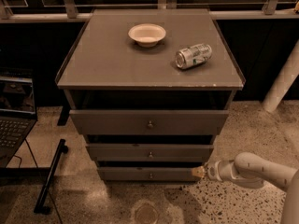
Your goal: Close middle drawer
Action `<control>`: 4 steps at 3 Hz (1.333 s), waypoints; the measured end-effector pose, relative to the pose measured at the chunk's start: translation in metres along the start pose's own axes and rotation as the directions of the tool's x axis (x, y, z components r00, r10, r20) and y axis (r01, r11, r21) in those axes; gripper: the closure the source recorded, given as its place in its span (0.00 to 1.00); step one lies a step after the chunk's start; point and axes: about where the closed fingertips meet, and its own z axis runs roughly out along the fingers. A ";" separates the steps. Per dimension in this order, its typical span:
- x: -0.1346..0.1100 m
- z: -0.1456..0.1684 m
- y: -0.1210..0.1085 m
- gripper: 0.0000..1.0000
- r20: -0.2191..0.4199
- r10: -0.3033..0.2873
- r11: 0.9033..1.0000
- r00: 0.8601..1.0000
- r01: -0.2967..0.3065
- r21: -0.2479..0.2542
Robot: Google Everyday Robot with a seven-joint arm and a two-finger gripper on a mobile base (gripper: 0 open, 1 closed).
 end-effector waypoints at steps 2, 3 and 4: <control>0.000 0.000 0.000 0.36 0.000 0.000 1.000 1.000 0.000 0.000; 0.000 0.000 0.000 0.13 0.000 0.000 1.000 1.000 0.000 0.000; 0.000 0.000 0.000 0.00 0.000 0.000 1.000 1.000 0.000 0.000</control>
Offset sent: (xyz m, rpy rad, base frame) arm 0.0000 0.0000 0.0000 0.0000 0.0000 0.0000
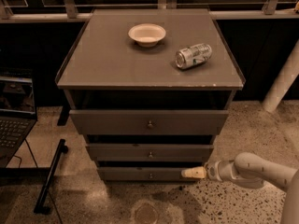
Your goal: Close middle drawer
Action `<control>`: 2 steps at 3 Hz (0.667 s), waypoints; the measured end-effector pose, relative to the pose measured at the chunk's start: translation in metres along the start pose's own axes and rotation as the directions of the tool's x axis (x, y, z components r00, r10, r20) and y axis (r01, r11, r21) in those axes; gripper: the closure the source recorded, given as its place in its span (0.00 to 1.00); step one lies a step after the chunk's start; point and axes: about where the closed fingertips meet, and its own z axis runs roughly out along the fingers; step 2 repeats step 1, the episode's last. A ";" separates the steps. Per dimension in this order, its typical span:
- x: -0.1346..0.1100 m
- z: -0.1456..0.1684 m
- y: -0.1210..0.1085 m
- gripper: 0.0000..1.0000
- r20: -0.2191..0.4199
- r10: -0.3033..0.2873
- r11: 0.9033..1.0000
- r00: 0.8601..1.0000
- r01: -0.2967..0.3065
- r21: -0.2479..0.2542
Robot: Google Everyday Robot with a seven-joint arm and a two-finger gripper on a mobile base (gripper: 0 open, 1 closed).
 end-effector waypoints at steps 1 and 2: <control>0.000 0.000 0.000 0.00 0.000 0.000 1.000 1.000 0.000 0.000; 0.000 0.000 0.000 0.00 0.000 0.000 1.000 1.000 0.000 0.000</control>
Offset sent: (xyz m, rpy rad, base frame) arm 0.0000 0.0000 0.0000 0.0000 0.0000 0.0000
